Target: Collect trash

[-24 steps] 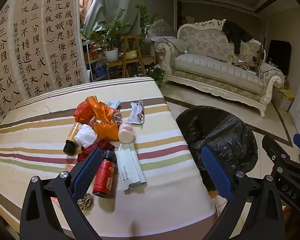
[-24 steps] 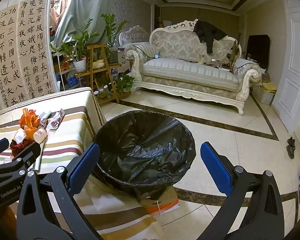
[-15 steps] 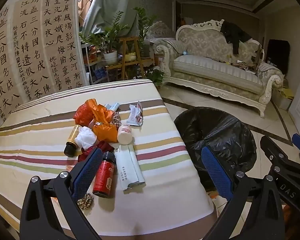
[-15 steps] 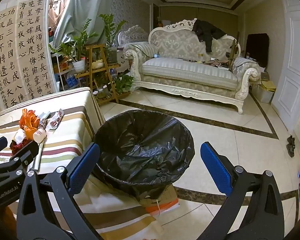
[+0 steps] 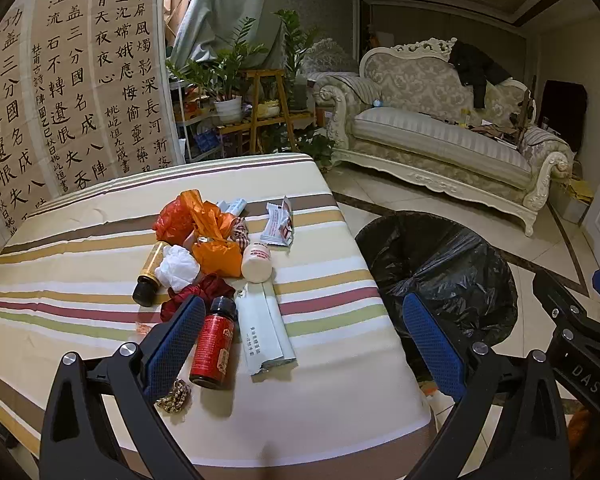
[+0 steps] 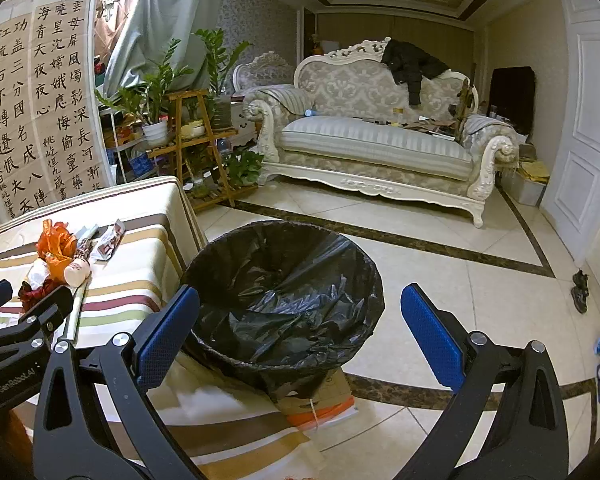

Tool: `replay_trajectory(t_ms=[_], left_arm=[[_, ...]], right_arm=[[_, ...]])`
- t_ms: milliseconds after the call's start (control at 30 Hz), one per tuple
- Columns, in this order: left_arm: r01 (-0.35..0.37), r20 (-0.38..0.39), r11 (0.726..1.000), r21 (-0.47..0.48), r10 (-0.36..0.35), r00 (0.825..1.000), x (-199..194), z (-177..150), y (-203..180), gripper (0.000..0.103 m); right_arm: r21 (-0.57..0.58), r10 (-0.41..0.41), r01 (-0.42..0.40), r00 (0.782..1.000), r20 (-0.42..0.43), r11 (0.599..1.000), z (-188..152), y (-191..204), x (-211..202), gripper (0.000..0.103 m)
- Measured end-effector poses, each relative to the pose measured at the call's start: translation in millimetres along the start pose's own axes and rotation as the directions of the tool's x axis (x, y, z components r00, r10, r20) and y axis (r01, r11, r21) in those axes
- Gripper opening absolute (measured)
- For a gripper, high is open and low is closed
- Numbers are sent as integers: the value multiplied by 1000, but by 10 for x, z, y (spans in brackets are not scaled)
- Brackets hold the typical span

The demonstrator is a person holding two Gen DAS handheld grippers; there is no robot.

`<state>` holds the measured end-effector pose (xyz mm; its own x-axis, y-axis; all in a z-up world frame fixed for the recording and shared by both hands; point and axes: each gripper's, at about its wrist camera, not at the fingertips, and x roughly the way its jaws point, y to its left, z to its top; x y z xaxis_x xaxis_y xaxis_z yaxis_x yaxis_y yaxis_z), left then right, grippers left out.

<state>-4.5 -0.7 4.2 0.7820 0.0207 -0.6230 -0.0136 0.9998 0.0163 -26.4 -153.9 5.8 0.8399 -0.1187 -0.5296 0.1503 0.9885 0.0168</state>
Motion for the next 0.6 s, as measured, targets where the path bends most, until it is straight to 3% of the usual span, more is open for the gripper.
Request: replay_trajectory(t_ms=[600], left_arm=[[-2,-11,1000,-8,2,1000,23,-44,31,96]], right_arm=[[2,-7,7,1000,-4,1000,-3,-45,17,98]])
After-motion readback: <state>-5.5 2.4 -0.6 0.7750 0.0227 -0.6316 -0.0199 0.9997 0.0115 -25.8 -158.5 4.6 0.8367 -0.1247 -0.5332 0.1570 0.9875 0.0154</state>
